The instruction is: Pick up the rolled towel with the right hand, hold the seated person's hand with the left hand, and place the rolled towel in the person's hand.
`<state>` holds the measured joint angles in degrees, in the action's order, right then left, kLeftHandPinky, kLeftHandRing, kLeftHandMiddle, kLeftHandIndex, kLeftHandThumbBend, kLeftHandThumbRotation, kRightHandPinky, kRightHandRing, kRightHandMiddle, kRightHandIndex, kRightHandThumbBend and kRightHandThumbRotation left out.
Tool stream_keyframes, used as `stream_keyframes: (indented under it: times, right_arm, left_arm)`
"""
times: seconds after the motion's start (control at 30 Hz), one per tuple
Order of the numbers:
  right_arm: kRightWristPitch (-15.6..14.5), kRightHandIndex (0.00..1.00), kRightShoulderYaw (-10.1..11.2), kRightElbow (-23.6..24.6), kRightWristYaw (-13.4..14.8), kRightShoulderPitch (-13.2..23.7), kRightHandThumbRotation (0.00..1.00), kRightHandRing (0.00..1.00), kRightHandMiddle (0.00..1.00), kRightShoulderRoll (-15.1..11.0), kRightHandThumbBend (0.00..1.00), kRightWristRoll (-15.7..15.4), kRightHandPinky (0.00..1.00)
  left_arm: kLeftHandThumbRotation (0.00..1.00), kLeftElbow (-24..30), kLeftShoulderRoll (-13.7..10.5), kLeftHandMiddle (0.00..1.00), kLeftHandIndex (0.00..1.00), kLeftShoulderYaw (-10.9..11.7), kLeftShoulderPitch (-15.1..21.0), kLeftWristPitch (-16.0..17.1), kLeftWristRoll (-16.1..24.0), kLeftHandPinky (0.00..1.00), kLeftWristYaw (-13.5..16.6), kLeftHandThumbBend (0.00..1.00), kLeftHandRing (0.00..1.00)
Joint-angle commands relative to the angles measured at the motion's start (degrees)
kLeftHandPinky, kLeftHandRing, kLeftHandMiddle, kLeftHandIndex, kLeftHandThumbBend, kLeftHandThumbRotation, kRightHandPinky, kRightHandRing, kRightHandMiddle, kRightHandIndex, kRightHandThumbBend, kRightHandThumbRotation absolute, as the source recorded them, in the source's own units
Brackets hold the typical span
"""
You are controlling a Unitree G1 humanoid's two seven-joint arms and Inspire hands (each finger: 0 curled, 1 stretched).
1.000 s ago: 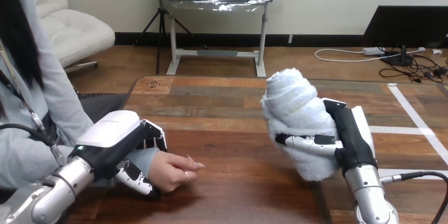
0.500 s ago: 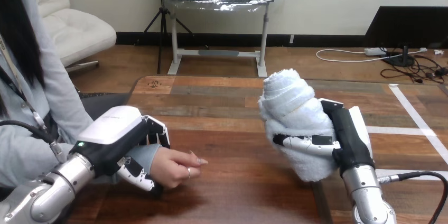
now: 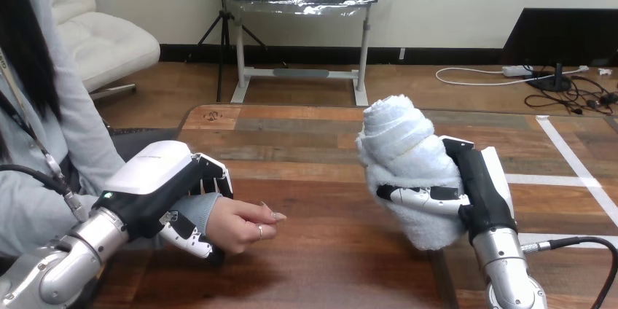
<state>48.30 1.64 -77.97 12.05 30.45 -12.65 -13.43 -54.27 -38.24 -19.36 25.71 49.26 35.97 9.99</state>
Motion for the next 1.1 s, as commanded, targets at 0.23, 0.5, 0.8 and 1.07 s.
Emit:
stream_keyframes:
  times: [0.23,0.5,0.8,1.07]
  right_arm:
    - [2.11,0.44,1.30,2.31,0.88,2.91,0.02,0.31,0.41,0.33,0.86,0.99,0.27]
    - [2.04,0.44,0.86,2.32,1.69,2.97,0.02,0.31,0.40,0.42,0.86,0.26,0.26]
    - [2.11,0.44,0.17,2.32,2.13,3.05,0.01,0.31,0.40,0.72,0.85,-0.55,0.26]
    - [1.56,0.44,-0.39,2.24,2.93,3.29,0.02,0.29,0.39,1.45,0.86,-1.50,0.25]
  left_arm:
    - [0.00,2.61,-1.62,0.39,0.41,3.59,2.87,2.64,-2.84,0.27,2.11,0.99,0.32]
    - [0.00,3.77,-1.40,0.38,0.41,3.85,2.65,2.32,-3.13,0.27,1.65,1.00,0.32]
    - [0.00,4.74,-1.34,0.39,0.41,4.11,2.59,2.24,-3.86,0.27,0.54,1.00,0.32]
    - [0.00,5.08,-1.15,0.39,0.40,4.16,2.81,2.60,-4.07,0.28,0.21,1.00,0.33]
